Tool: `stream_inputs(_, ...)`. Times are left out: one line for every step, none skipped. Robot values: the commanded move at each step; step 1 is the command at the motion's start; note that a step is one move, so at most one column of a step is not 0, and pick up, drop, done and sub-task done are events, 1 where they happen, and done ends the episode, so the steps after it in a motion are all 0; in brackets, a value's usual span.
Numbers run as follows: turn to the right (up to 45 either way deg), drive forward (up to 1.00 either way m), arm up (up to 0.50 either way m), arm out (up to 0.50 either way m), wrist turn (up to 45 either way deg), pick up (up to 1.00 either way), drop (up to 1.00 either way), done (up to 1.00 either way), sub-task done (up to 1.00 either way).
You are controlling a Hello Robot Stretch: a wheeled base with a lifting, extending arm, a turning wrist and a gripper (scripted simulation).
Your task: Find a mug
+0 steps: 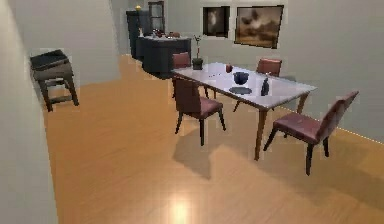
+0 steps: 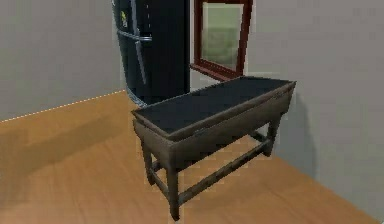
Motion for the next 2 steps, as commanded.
stream_inputs(0.0,0.25,0.00,0.00,0.0,0.00,0.00,0.00,0.00)
stream_inputs(-18.0,0.00,0.00,0.00,0.0,0.00,0.00,0.00,0.00)
